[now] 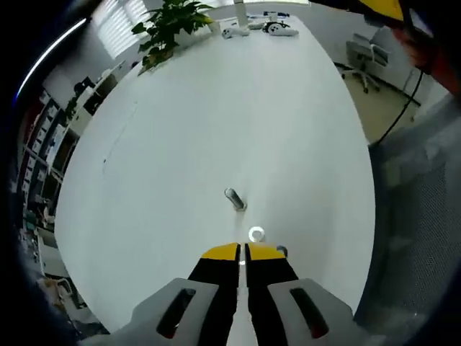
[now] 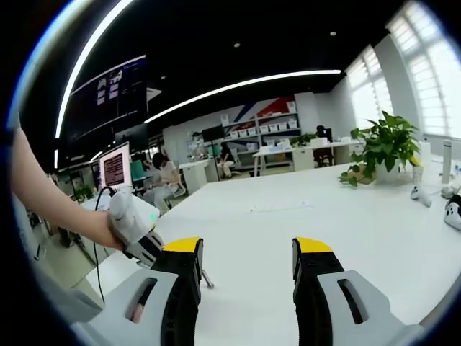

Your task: Place the washer onto the threaded stud by aligning its center hole with the stud, sliding it down to the base, and recovering from edge contact or off-axis alignment until the washer reaches the visible bottom stop.

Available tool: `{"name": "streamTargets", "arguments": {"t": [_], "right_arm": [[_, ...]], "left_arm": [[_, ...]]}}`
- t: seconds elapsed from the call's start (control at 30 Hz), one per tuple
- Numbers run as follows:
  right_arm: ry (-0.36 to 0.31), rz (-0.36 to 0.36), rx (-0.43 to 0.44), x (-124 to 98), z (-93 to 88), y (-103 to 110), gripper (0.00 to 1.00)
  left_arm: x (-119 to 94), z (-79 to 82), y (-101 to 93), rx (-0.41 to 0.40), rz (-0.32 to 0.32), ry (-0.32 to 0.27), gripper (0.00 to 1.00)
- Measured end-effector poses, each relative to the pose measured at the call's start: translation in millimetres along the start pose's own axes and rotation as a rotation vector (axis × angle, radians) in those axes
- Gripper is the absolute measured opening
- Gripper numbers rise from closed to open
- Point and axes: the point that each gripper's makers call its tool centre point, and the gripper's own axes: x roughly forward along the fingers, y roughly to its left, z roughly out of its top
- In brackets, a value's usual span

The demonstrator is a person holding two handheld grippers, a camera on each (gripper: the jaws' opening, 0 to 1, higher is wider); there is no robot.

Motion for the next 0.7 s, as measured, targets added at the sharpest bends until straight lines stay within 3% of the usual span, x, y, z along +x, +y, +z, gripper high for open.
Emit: {"name": "streamTargets", "arguments": {"t": [0.23,0.53,0.6,0.7], "right_arm": [[0.018,0.013,-0.024,1,-4.7,5,0.53],[0.032,0.018,-0.038,3,-8.5,7,0.52],[0.035,0.024,-0.035,3,-9.8,8,0.52],[0.039,0.026,-0.038,2,-11.3,8,0.52]], "left_arm": [[4,-24.4,-19.6,-0.051,-0.028,0.020,0.01],[9,-39.9,-31.7,-0.104,-0.061,0.039,0.02],[13,-37.7,-39.7,-0.166,-0.102,0.005,0.03],[19,-46.5,-35.2,-0.174,-0.084,0.032,0.03]]}}
